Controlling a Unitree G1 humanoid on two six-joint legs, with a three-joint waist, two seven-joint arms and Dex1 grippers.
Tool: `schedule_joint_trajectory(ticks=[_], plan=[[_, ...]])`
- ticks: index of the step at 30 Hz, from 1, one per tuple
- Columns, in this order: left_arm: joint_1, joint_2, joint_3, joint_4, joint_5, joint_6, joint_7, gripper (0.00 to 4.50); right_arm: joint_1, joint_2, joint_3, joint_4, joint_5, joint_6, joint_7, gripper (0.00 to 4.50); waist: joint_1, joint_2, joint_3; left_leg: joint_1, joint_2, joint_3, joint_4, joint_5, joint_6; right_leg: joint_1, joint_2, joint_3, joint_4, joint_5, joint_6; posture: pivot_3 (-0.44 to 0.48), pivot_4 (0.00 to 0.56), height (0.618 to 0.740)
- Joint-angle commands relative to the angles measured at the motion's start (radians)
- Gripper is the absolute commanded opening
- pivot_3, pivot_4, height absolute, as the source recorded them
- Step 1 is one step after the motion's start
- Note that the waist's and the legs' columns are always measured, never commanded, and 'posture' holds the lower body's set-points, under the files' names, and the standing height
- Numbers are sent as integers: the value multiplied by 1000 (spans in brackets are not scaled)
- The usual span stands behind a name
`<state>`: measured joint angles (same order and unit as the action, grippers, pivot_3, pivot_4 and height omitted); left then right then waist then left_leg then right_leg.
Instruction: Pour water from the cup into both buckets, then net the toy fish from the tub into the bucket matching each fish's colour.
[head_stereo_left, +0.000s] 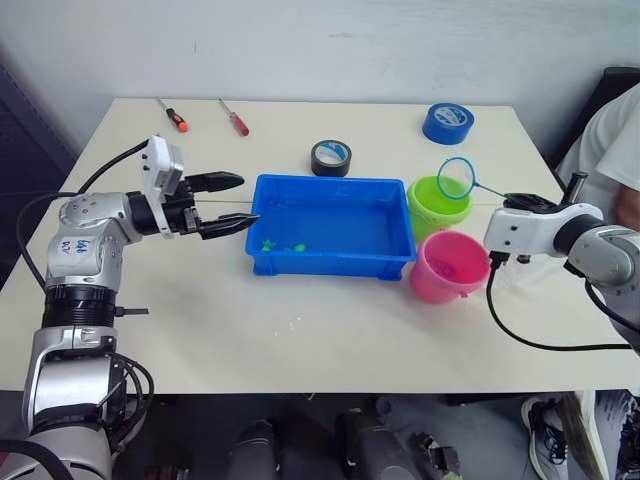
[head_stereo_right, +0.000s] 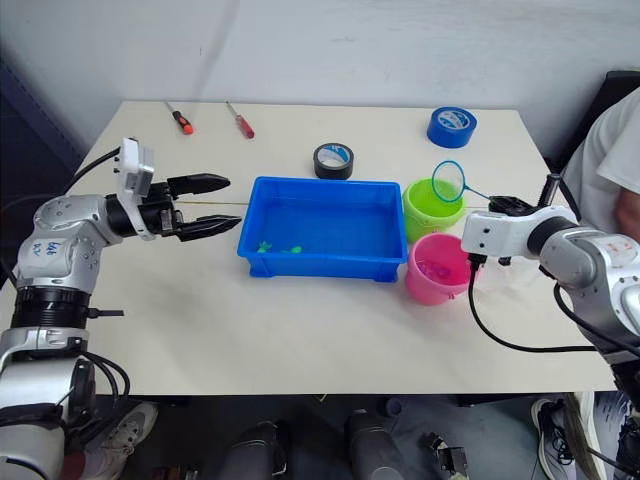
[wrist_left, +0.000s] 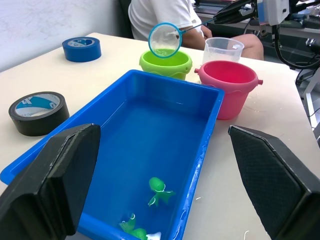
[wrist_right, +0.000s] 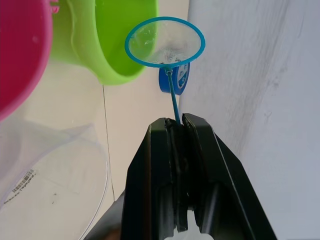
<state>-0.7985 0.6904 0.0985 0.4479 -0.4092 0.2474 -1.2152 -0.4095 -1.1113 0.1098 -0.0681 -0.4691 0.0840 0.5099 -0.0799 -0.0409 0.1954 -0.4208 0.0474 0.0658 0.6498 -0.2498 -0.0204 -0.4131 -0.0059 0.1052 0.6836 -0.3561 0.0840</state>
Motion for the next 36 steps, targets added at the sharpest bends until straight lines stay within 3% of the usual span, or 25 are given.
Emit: schedule_joint_trajectory(ticks=[1, 8, 13, 22, 28, 36], plan=[[1, 7, 17, -22, 0, -9, 1, 4470, -33, 11, -61, -25, 10, 6, 9, 0, -1, 0, 0, 0, 0, 0, 0, 0, 0, 0, 0, 0, 1, 0, 0, 0, 150, 734], [29, 123, 83, 24, 19, -22, 24, 4470, -180, 211, -155, -174, 319, 389, 205, 0, -8, 0, 0, 3, 1, 1, 1, 3, -3, 0, 2, 0, 6, 0, 0, 0, 150, 734], [143, 205, 157, 0, 4, -10, 41, 4470, -283, 300, -39, -209, 467, 569, 365, 0, -8, 0, 0, 6, 2, 1, -1, 3, -3, 1, 2, 0, 6, 0, -1, 0, 150, 734], [320, 218, 252, -204, -55, 73, 95, 4470, -403, 385, 225, 46, 344, 355, 406, 0, -1, 0, 0, 0, -1, -3, 3, 1, 1, -1, -3, -3, 6, -1, -1, 0, 150, 734], [416, 210, 301, -327, -92, 127, 142, 4470, -449, 435, 297, 174, 270, 224, 414, 0, -7, 0, 0, 0, 0, -4, 2, 1, 1, -1, -2, -4, 6, -1, -1, 0, 150, 734], [458, 206, 323, -385, -113, 153, 175, 4470, -433, 472, 307, 171, 267, 172, 480, 0, -6, 0, 0, 0, 0, -4, 2, 1, 0, 0, -2, -5, 6, -1, -1, 0, 150, 734]])
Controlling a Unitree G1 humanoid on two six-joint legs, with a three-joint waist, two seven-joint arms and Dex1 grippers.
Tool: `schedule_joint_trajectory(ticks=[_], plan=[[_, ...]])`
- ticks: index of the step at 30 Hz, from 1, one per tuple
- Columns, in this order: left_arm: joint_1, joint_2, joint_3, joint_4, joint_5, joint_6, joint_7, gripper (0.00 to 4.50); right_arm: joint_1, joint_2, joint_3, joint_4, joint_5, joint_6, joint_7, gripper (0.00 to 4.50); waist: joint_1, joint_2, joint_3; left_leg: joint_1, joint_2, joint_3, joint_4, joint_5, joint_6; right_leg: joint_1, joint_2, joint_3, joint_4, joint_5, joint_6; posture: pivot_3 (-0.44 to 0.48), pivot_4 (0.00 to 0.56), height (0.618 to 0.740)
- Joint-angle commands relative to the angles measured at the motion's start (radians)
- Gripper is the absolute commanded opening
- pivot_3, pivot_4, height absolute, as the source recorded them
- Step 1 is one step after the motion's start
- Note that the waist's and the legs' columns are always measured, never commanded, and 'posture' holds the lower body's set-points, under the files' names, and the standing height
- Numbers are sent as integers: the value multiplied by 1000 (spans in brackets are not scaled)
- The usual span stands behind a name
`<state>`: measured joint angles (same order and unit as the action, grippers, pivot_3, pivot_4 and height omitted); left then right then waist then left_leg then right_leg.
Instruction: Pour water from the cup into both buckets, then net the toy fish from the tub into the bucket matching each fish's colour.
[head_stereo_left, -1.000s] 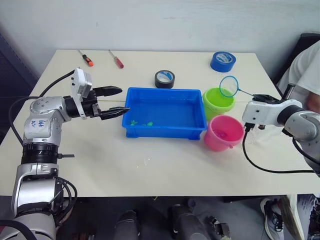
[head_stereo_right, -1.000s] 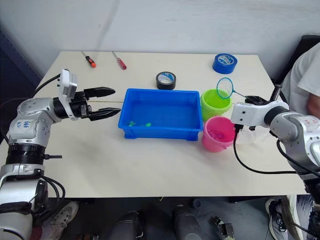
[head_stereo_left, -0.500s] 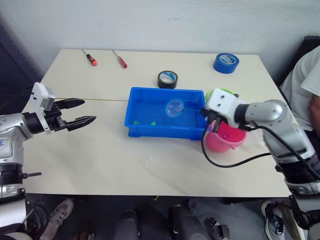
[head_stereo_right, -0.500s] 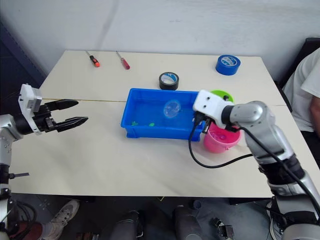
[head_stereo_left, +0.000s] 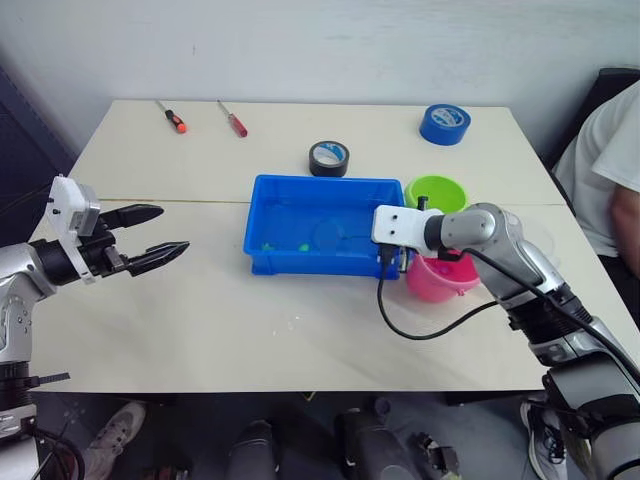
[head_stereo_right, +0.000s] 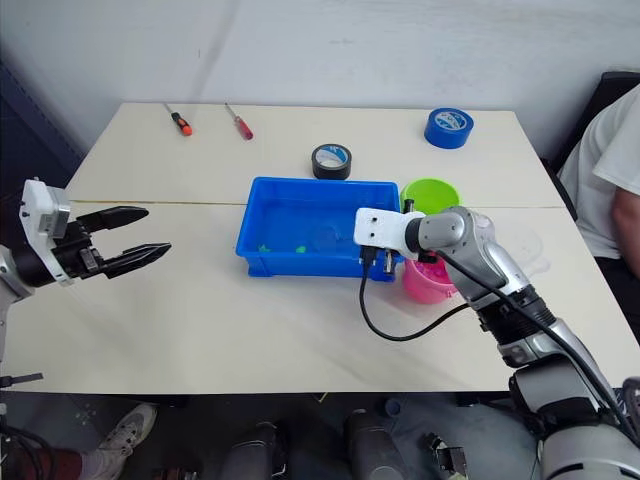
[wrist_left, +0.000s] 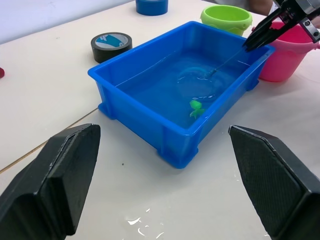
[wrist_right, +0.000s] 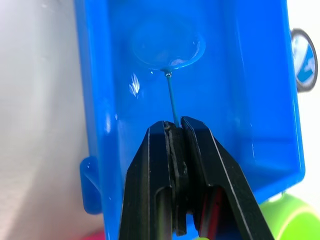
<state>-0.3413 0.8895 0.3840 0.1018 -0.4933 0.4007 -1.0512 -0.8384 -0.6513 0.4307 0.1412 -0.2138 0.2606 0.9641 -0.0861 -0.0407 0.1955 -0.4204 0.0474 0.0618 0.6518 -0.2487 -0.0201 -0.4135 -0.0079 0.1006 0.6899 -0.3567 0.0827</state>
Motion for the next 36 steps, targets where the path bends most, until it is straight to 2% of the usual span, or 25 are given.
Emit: schedule_joint_trajectory(ticks=[1, 8, 13, 20, 36], plan=[[3, 6, 39, -43, -30, 2, 14, 4470, 0, 24, -21, -49, 26, 12, 33, 0, 0, 0, 0, 0, 0, 0, 0, 0, 0, 0, 0, 0, 0, 0, 0, 0, 150, 734], [11, 5, 39, -55, -41, 1, 25, 4470, 20, 92, -73, -115, 127, 156, 69, 0, 1, 0, 0, 0, 0, -1, 0, 0, 0, 0, 0, -1, 1, 0, 0, 0, 150, 734], [13, 4, 38, -63, -46, 5, 31, 4470, 15, 154, -137, -149, 217, 326, 46, 0, -1, 0, 0, 0, 0, -2, 0, 0, 0, 0, 0, -3, 0, 0, 0, 0, 150, 734], [1, 1, 27, -74, -52, 15, 35, 4470, -15, 169, -209, -159, 299, 493, 15, 0, 1, 0, 0, 0, 0, -2, -1, 0, -1, 1, -1, -3, 0, 0, 0, 0, 150, 734], [-104, -15, -55, -37, -40, 12, 9, 4470, -25, 141, -273, -158, 366, 545, -80, 0, 0, 0, 0, 0, 0, -2, -1, 0, -1, 0, 0, -3, -1, 0, 0, 0, 150, 734]])
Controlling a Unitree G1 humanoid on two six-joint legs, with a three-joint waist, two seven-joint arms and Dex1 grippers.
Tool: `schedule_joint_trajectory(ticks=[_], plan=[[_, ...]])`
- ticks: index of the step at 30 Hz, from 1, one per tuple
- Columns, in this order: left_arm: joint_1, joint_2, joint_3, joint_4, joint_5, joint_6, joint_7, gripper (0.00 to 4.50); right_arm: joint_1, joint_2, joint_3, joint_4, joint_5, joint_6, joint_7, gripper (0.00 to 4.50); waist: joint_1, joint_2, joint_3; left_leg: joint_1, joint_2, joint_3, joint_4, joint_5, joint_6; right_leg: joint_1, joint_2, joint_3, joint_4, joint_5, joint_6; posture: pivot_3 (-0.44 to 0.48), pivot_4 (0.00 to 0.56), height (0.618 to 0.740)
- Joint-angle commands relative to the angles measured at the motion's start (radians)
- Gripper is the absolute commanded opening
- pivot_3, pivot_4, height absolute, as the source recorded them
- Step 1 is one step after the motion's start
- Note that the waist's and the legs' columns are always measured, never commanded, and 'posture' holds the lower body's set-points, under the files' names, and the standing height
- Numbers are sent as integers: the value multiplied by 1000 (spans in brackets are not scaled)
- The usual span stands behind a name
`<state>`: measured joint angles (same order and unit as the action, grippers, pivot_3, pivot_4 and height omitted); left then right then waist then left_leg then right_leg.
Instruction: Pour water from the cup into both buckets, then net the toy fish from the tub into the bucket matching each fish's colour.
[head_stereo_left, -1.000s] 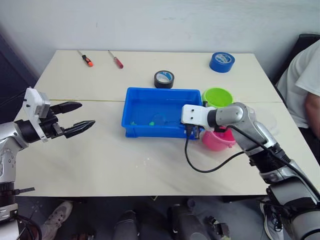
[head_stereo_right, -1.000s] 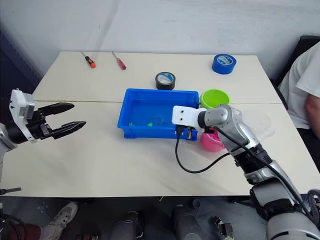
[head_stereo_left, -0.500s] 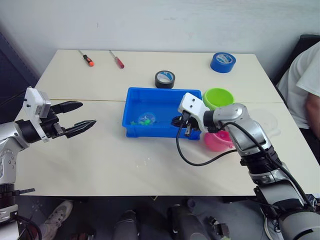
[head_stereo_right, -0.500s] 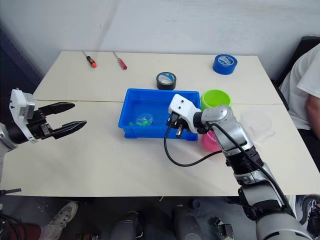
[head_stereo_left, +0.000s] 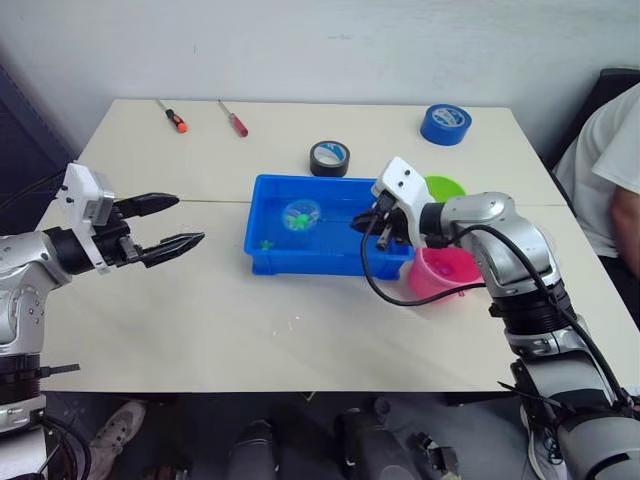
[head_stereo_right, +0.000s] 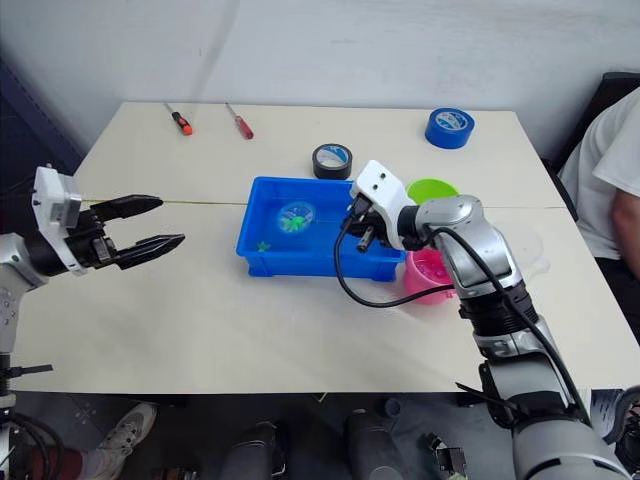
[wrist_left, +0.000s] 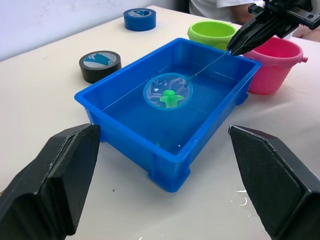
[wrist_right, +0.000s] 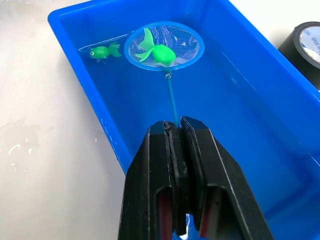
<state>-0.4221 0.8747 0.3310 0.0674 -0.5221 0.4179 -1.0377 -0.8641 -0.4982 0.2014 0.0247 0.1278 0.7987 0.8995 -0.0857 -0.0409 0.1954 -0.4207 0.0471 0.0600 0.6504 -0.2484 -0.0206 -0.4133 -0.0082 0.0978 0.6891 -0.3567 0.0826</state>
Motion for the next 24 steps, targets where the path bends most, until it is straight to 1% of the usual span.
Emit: schedule_joint_trajectory(ticks=[1, 3, 8, 11, 16, 22, 24], plan=[[-28, -2, -6, -2, -11, -4, -6, 4470, 3, -12, -48, -45, 29, 10, -20, 0, 0, 0, 0, 0, 0, 0, 0, 0, 0, 0, 0, 0, 0, 0, 0, 0, 150, 734], [-41, -11, -23, -7, -10, -3, -8, 4470, 16, -17, -75, -56, 44, 17, -40, 0, 1, 0, 0, 0, 0, 0, 0, 0, 0, 0, 0, 0, 0, 0, 0, 0, 150, 734], [-97, -44, -73, 1, -6, 2, -10, 4470, 62, -93, -194, -80, 69, 38, -95, 0, 7, 0, 0, 0, -1, 0, 0, 0, 0, 0, 0, 0, -1, 0, 0, 0, 150, 734], [-137, -58, -104, 37, 6, -11, -24, 4470, 86, -156, -256, -89, 79, 44, -113, 0, 8, 0, 0, -1, -1, 0, 0, 0, 0, 0, 0, 1, -1, 0, 0, 0, 150, 734], [-236, -92, -162, 146, 43, -54, -64, 4470, 150, -282, -355, -96, 74, 47, -146, 0, 7, 0, 0, 0, -1, 1, 0, 0, 0, 0, 1, 2, -1, 0, 0, 0, 150, 734], [-328, -132, -205, 262, 84, -108, -106, 4470, 226, -357, -410, -101, 65, 20, -190, 0, 0, 0, 0, 1, 0, 4, 0, 0, 0, 0, 3, 5, -1, 0, 0, 0, 150, 734], [-357, -148, -218, 302, 96, -128, -120, 4470, 258, -379, -390, -113, 35, -19, -204, 0, 3, 0, 0, 1, 0, 4, 0, 0, 0, 0, 3, 6, -1, 0, 0, 0, 150, 734]])
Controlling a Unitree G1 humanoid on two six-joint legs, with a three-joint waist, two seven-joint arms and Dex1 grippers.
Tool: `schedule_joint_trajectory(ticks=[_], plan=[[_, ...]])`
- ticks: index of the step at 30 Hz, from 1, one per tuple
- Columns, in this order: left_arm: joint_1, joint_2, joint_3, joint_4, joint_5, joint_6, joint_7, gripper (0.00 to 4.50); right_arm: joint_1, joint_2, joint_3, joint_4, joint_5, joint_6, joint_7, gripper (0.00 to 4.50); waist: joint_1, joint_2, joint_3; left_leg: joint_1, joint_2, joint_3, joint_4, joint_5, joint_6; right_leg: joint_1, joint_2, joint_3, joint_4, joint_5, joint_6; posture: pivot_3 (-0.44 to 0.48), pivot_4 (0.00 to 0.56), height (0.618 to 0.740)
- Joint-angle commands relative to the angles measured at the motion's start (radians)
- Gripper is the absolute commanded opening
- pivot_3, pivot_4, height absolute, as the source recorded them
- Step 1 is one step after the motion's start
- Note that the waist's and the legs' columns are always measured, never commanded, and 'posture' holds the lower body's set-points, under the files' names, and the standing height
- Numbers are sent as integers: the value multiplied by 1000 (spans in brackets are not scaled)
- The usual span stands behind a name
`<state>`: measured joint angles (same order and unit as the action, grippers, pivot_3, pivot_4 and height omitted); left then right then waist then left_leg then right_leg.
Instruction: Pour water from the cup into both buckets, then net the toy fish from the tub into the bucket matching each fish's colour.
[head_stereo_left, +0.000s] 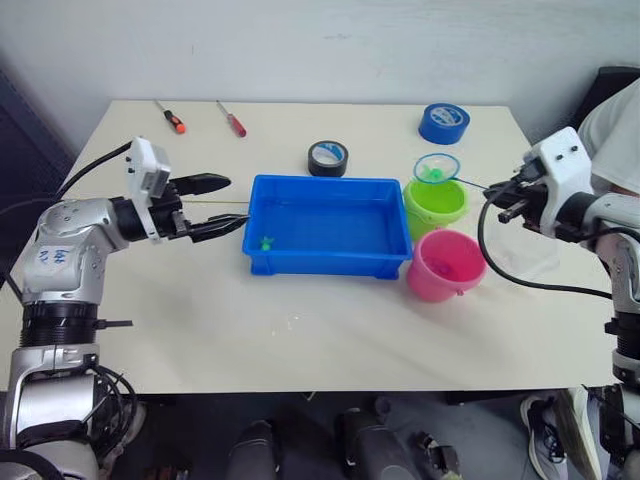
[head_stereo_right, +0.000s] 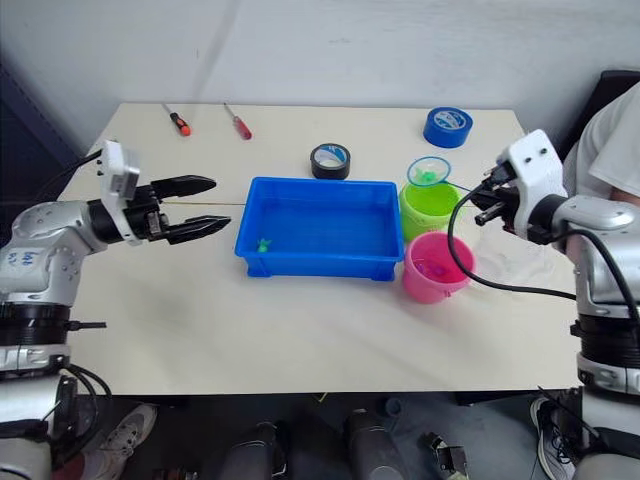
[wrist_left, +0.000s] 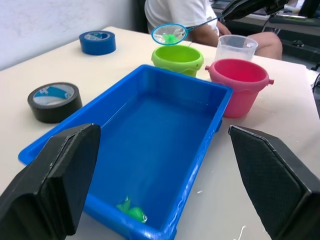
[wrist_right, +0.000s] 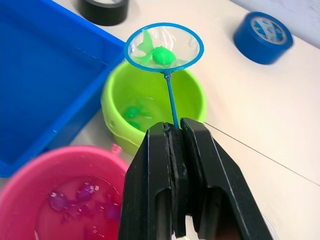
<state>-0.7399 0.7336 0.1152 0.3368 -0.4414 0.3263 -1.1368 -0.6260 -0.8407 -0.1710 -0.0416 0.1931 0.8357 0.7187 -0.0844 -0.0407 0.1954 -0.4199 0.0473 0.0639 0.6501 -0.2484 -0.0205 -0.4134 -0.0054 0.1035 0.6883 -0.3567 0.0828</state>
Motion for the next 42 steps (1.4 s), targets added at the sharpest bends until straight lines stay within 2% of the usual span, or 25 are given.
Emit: schedule_joint_trajectory(ticks=[1, 6, 12, 24, 34, 42], plan=[[-51, -13, -7, 49, 21, -45, -27, 4470, 32, -43, -3, -55, -48, -82, -35, 0, 2, 0, 0, 0, 0, 0, 0, 0, 0, 0, 0, 0, 0, 0, 0, 0, 150, 734], [-93, -33, -20, 114, 40, -79, -51, 4470, 58, -72, 78, -81, -153, -200, -85, 0, -1, 0, 0, 0, 0, 1, 1, 0, 0, -1, 0, 2, 0, 0, 1, 0, 150, 734], [-130, -61, -31, 164, 61, -104, -74, 4470, 180, -189, 219, -169, -398, -454, -125, 0, 8, 0, 0, -1, 0, 1, 0, 0, 0, -1, 0, 2, -1, 0, 1, 0, 150, 734], [-165, -84, -37, 218, 82, -130, -102, 4470, 212, -252, 262, -131, -713, -652, -205, 0, 3, 0, 0, 0, 0, 2, 2, 0, 0, -1, 0, 2, 1, 1, 1, 0, 150, 734], [-157, -88, -33, 212, 85, -130, -102, 4470, 167, -249, 317, -71, -905, -782, -215, 0, 4, 0, 0, 0, 0, 2, 2, 0, -1, -1, 0, 2, 1, 1, 1, 0, 150, 734], [-145, -90, -30, 201, 82, -128, -98, 4470, 161, -249, 307, -35, -978, -843, -239, 0, 4, 0, 0, 0, 0, 2, 3, 1, -1, -1, 0, 1, 2, 1, 1, 0, 150, 734]])
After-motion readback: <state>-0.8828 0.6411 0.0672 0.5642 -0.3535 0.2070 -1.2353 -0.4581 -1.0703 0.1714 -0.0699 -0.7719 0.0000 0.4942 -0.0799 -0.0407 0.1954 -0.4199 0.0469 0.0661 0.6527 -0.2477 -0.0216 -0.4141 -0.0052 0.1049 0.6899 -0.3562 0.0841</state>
